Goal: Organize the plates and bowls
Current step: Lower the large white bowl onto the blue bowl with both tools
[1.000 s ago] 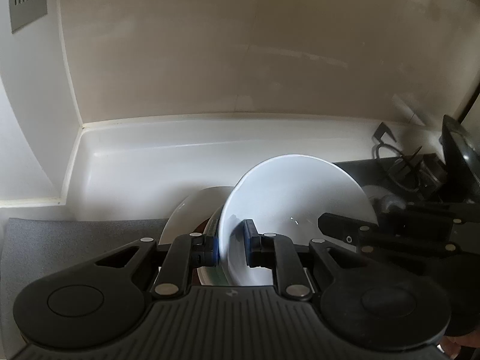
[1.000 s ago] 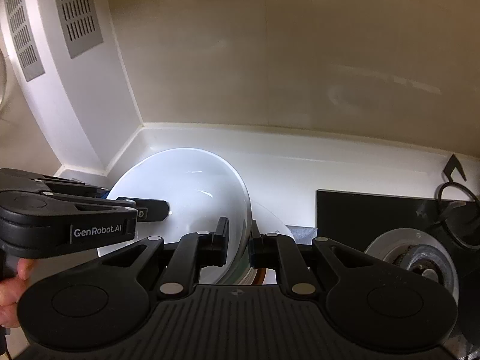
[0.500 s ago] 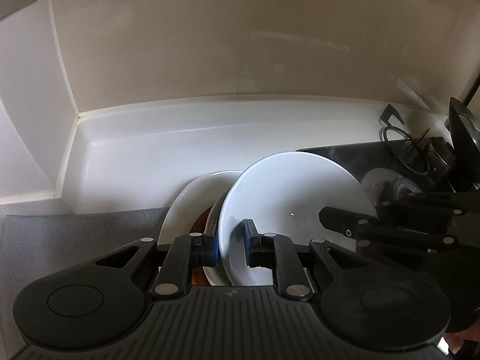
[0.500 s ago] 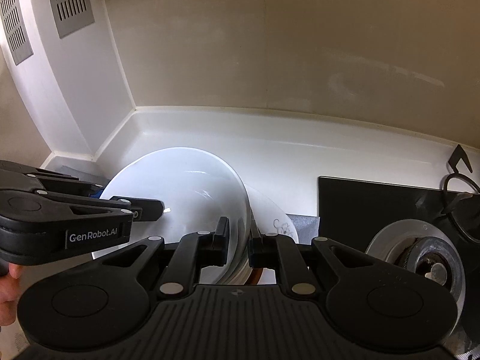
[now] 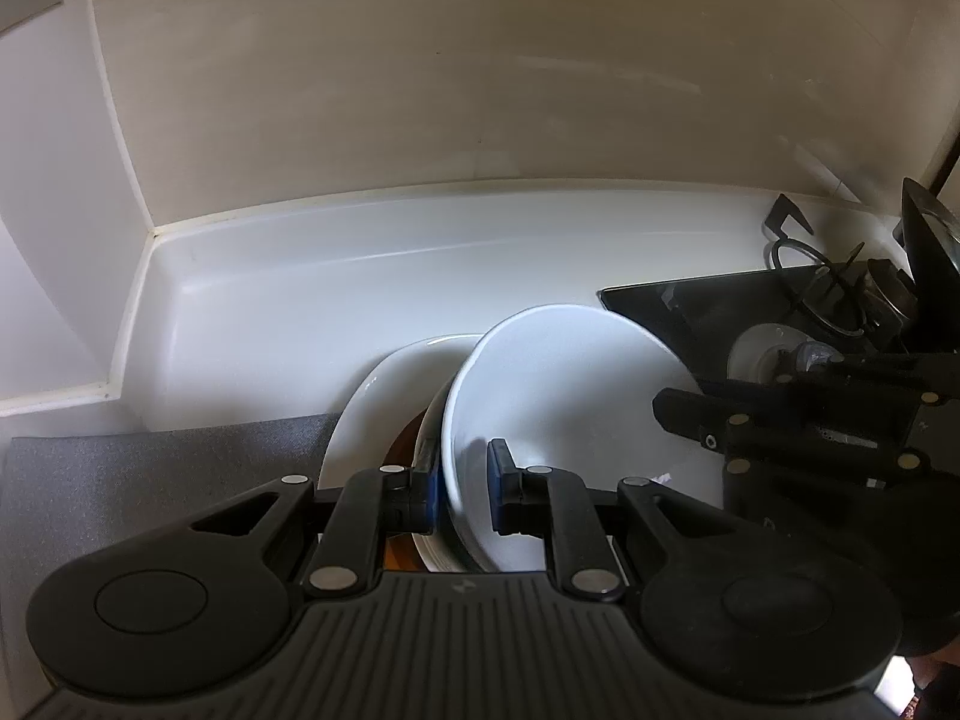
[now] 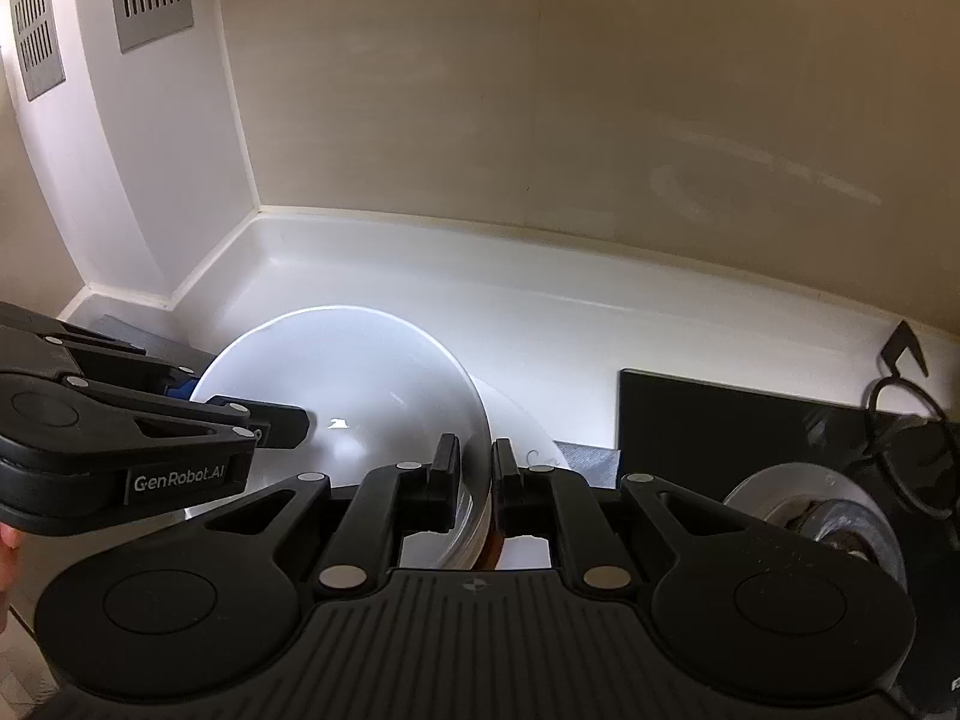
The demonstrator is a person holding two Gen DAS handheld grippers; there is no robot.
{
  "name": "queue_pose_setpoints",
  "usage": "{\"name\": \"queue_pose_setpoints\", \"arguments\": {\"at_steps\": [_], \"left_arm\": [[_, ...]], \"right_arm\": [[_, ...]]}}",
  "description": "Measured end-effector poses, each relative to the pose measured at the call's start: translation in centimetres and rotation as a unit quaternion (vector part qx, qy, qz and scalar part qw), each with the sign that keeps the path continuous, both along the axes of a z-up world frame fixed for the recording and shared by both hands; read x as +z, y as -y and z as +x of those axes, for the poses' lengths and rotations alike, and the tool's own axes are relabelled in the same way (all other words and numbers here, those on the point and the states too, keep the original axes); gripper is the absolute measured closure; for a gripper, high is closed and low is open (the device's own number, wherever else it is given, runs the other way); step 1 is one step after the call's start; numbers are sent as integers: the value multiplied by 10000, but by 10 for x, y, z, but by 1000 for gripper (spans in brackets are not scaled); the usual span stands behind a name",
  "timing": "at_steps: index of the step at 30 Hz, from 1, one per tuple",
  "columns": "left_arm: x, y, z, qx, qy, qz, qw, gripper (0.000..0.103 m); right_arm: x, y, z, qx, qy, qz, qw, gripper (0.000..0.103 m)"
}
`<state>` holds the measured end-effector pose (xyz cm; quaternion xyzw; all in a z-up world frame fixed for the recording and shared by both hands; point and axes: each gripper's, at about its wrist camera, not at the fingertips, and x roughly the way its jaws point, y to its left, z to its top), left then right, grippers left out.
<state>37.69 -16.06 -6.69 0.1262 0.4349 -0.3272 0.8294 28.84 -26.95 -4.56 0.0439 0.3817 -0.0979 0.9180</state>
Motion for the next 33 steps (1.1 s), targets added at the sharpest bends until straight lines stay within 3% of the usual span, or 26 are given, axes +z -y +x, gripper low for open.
{"name": "queue_pose_setpoints", "arguments": {"at_steps": [27,33], "left_arm": [[4,9,-8,-210,213,283,9992,85],[6,1,4,-225,-189,79,9995,78]], "right_arm": [[-6,1,1,-58,22,-43,10000,91],[-12,4,3,-66,-20,54,10000,91]]}}
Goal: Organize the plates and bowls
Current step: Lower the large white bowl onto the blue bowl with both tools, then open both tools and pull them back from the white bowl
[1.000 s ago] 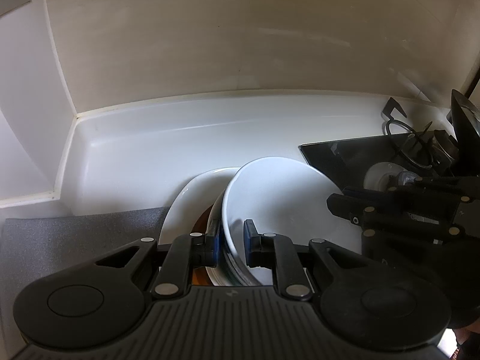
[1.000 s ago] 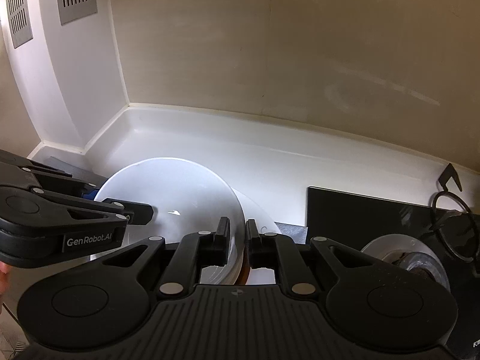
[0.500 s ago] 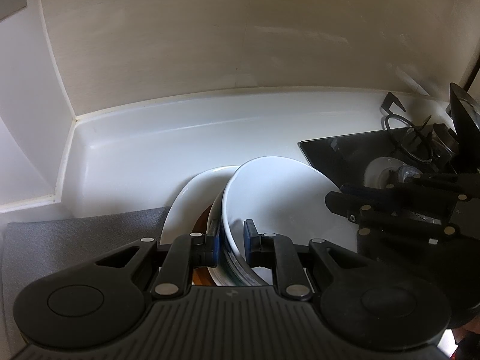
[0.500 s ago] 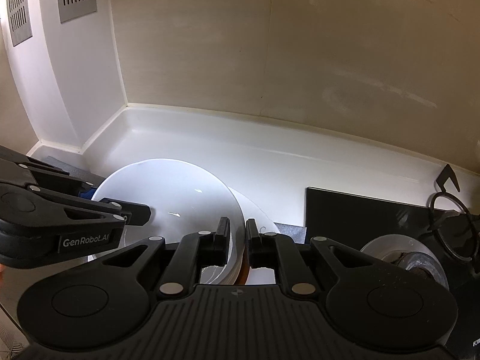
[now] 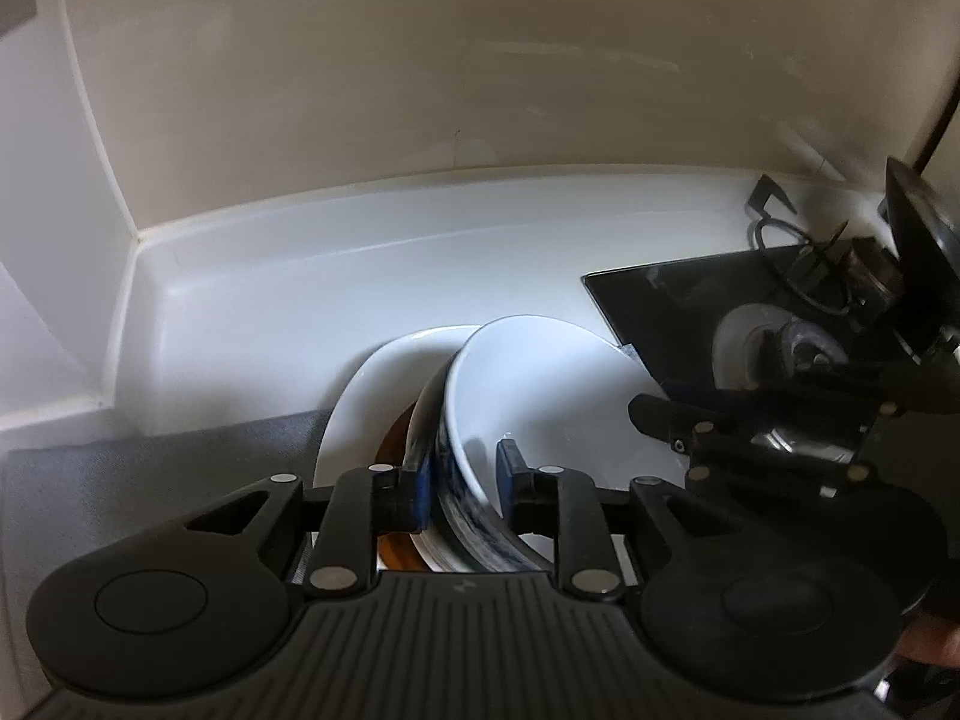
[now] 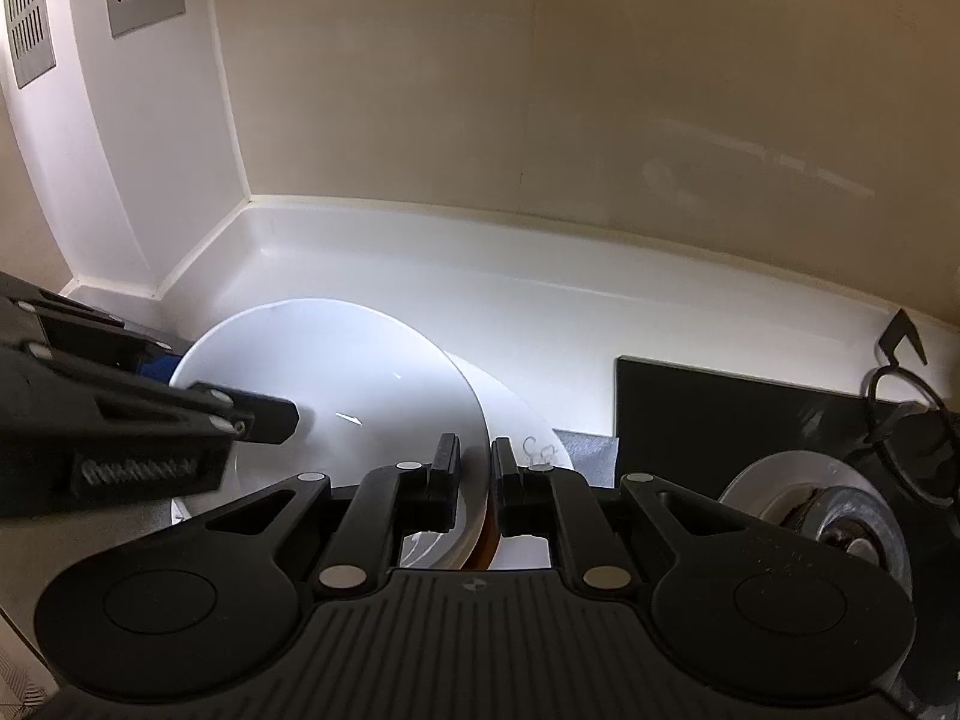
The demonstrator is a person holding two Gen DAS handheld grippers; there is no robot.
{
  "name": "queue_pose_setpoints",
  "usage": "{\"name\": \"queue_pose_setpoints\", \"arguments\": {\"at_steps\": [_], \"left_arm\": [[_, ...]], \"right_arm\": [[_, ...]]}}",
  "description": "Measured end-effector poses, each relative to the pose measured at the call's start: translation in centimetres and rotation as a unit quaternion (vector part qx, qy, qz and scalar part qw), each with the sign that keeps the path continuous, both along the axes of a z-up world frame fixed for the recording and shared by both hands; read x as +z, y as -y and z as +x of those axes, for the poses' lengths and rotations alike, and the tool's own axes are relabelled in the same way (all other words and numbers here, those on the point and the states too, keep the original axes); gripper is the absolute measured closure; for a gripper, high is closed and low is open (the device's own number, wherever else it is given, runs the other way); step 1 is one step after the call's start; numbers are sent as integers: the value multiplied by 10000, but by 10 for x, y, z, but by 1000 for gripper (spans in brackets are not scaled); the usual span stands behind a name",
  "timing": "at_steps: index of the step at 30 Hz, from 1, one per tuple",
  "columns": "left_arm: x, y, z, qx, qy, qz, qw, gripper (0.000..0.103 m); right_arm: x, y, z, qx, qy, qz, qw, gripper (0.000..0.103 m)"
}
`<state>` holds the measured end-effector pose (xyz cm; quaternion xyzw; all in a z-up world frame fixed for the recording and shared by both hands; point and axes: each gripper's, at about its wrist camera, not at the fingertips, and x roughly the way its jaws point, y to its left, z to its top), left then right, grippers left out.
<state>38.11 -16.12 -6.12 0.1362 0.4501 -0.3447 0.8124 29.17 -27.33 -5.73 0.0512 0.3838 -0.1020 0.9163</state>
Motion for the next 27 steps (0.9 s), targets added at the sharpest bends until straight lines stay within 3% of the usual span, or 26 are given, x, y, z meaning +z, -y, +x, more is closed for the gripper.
{"name": "queue_pose_setpoints", "arguments": {"at_steps": [12,17,19,25,27], "left_arm": [[15,-4,-4,-26,375,-21,9993,77],[8,-4,8,128,363,89,9992,68],[0,-5,16,208,301,119,9993,56],[-17,-8,30,346,107,154,9992,36],[-18,-10,31,371,70,134,9992,35]], "right_arm": [[-4,-1,-1,-27,77,8,10000,91],[-3,0,-3,-60,95,78,9999,91],[-2,0,-4,-61,114,76,9999,91],[5,-4,-6,-75,133,60,9999,91],[4,-4,-7,-83,128,68,9999,91]]}}
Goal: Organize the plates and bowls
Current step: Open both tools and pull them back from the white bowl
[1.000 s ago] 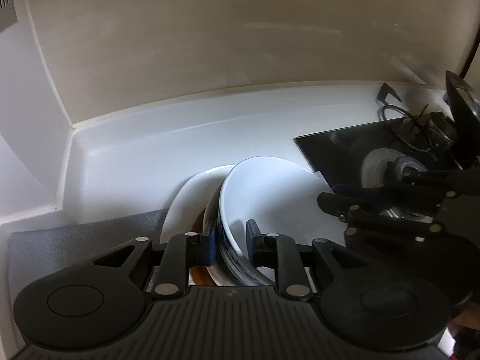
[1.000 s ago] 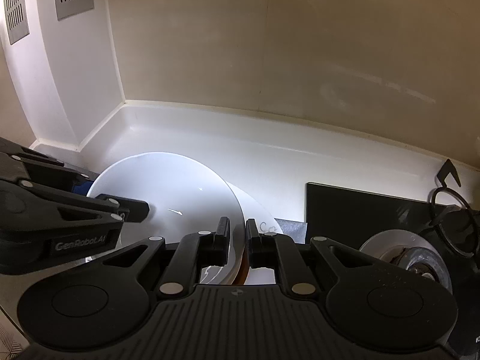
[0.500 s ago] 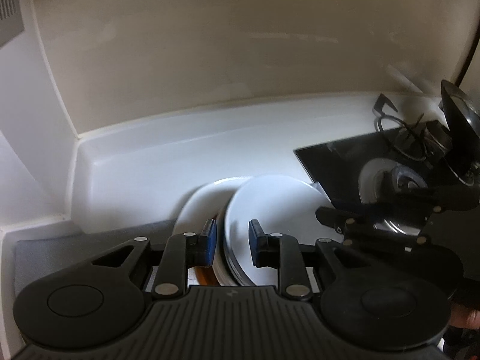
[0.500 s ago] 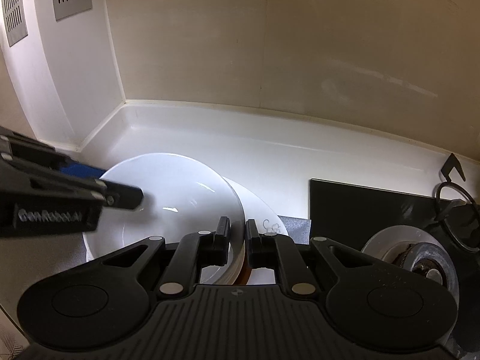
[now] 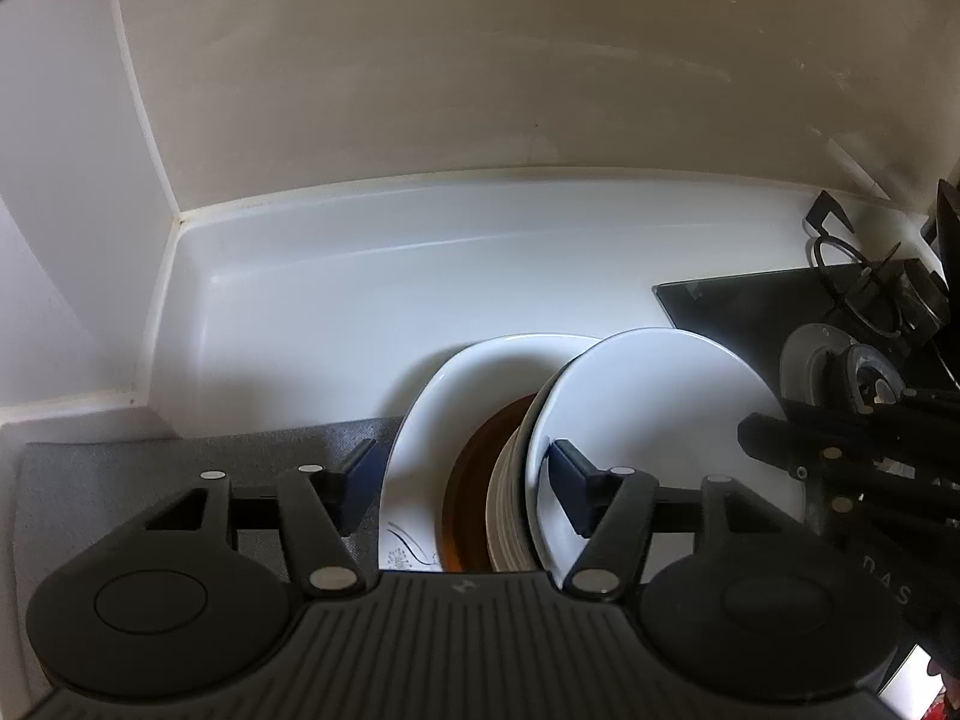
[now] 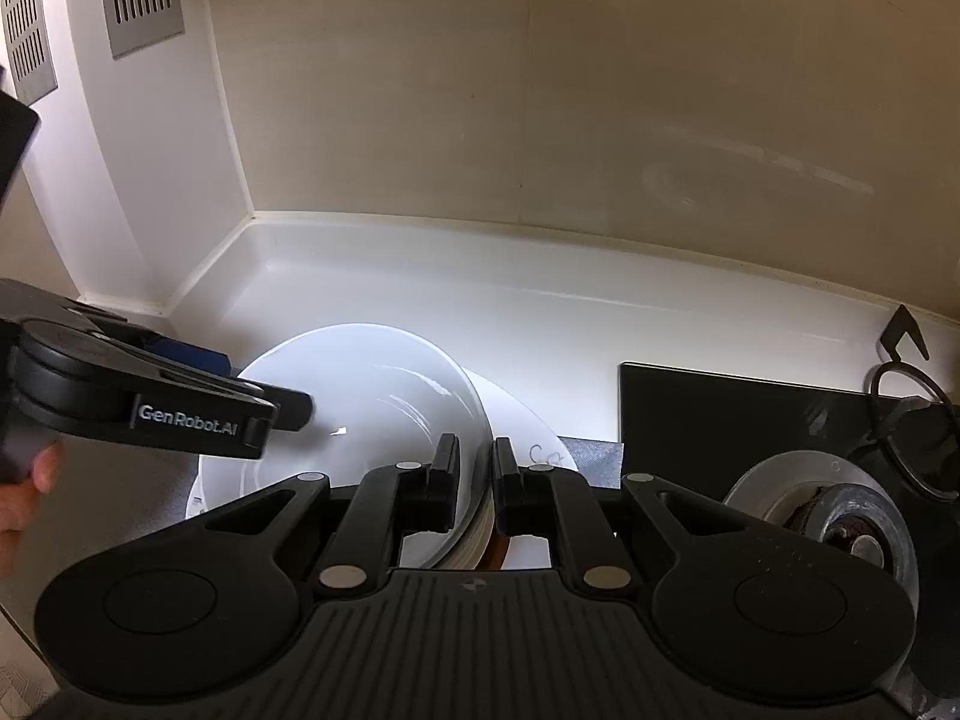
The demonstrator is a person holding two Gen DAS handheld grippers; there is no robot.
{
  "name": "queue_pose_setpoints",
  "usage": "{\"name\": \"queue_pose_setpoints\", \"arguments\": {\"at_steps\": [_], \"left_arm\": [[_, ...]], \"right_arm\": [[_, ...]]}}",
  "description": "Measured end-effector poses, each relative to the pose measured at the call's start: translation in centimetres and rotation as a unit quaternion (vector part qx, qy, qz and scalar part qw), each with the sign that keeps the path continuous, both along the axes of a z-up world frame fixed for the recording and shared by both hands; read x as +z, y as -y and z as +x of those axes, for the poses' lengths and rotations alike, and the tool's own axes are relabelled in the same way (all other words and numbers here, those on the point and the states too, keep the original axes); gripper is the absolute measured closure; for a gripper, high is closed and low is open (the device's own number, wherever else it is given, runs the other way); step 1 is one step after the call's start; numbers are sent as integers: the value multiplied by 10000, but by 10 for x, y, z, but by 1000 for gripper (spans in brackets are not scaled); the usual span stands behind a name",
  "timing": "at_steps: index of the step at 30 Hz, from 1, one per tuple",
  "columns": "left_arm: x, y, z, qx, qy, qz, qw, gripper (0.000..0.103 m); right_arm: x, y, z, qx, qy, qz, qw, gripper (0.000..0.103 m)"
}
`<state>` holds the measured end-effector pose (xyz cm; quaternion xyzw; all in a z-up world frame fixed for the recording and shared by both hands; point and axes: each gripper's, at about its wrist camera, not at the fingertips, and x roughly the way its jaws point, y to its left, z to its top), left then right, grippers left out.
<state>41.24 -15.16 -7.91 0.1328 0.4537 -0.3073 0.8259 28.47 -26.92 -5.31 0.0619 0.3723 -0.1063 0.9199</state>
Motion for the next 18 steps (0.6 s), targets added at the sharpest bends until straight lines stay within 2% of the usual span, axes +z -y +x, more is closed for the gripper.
{"name": "queue_pose_setpoints", "arguments": {"at_steps": [3,6,8,10,14,18], "left_arm": [[2,-1,0,18,20,17,10000,34],[6,-3,-2,89,95,-30,9999,21],[10,-4,-3,108,144,-103,9998,18],[13,-4,-5,123,166,-137,9997,17],[17,-2,-8,121,222,-179,9995,14],[20,0,-12,125,293,-161,9994,12]], "right_arm": [[-2,3,2,-47,-30,32,10000,90],[-6,11,3,-187,-23,314,9993,89],[-8,14,4,-233,-17,437,9988,88],[-11,16,5,-249,-31,478,9985,83],[-25,29,14,-381,-205,778,9960,65],[-32,39,15,-523,-183,1145,9919,59]]}}
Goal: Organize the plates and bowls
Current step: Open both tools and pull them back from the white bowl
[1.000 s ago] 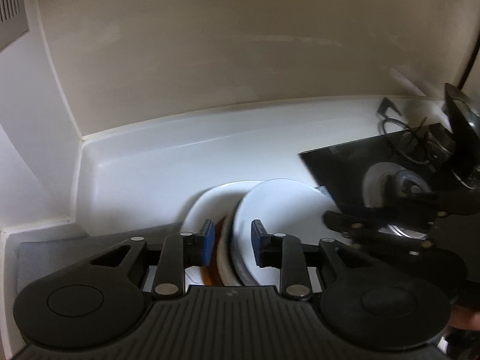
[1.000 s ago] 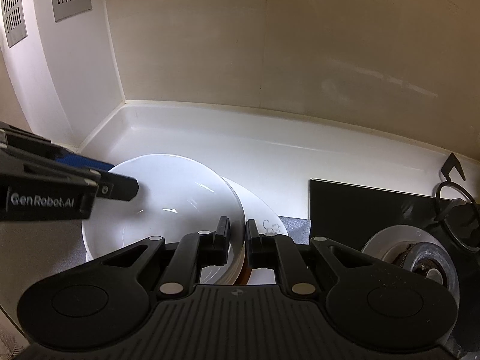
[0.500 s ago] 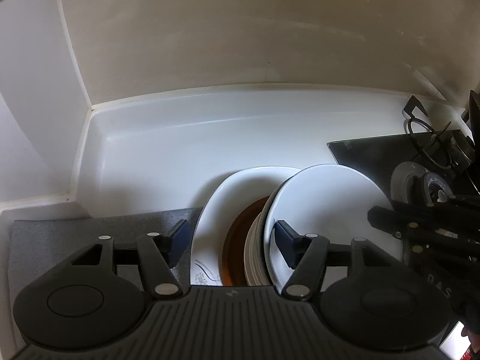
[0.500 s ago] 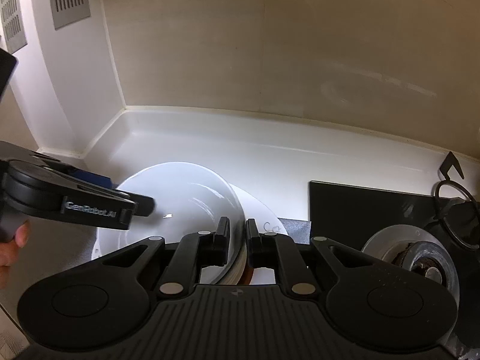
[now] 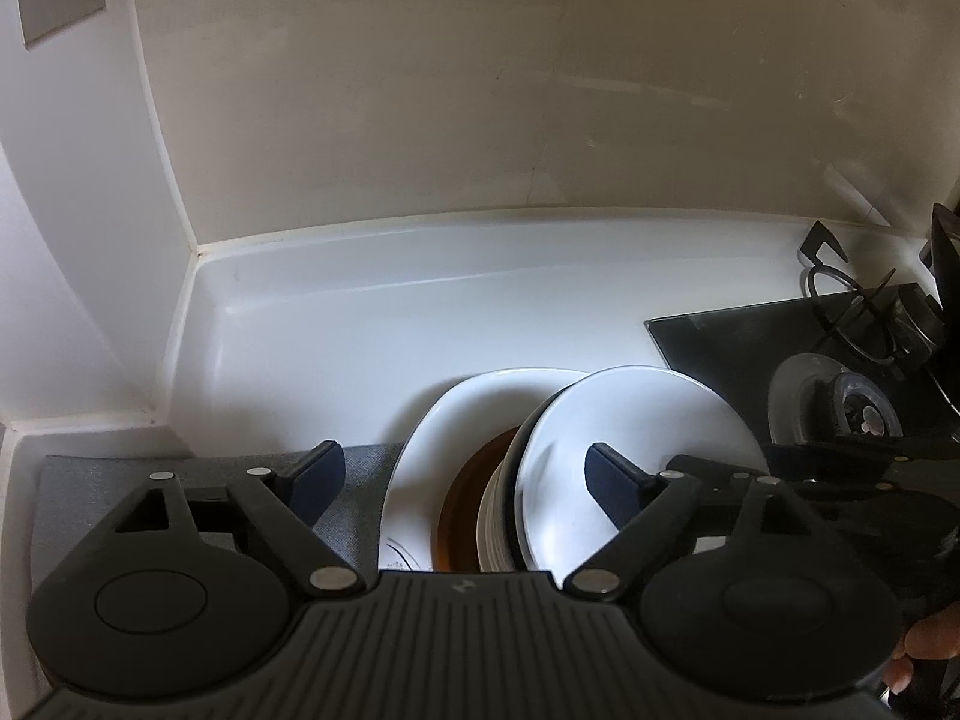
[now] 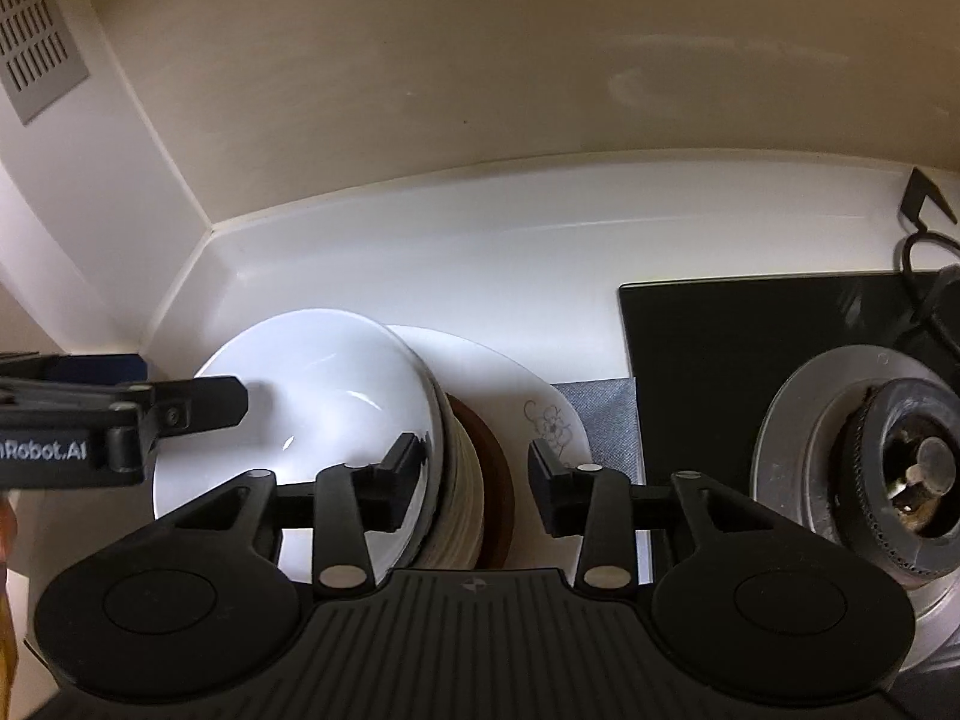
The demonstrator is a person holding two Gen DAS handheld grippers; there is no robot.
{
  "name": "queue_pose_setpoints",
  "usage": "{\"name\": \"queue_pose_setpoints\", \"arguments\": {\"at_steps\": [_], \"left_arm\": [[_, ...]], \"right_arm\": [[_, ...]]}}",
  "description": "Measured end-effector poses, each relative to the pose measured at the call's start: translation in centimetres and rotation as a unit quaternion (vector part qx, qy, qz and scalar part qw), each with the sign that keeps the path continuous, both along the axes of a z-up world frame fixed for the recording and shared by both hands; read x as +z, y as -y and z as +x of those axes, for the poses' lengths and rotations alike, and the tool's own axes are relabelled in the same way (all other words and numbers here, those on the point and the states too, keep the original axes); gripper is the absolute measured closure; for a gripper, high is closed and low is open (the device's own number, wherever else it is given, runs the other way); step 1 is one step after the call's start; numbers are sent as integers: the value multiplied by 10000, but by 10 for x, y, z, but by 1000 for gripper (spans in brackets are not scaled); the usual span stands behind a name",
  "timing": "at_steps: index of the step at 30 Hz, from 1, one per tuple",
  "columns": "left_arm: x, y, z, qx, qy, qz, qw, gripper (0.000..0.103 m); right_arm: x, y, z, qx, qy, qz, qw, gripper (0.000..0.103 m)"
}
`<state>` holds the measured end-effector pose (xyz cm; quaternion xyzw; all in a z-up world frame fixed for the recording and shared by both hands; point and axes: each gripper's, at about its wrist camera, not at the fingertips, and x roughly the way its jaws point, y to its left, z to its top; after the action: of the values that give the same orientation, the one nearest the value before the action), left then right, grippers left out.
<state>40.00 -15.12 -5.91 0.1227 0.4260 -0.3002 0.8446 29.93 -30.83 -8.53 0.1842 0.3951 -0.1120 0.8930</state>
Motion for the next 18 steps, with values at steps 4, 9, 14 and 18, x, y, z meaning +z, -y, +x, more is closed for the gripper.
{"name": "queue_pose_setpoints", "arguments": {"at_steps": [4,9,14,18], "left_arm": [[3,0,-3,15,37,-2,10000,12],[10,-3,-9,82,127,40,9999,11],[19,-7,-21,223,269,3,9994,0],[26,-11,-35,127,322,-41,9994,0]], "right_arm": [[-1,1,0,-11,7,31,10000,56],[9,-2,-11,-90,78,48,9999,55],[29,-9,-36,-86,338,-164,9993,43],[40,-17,-56,-110,453,-400,9981,32]]}}
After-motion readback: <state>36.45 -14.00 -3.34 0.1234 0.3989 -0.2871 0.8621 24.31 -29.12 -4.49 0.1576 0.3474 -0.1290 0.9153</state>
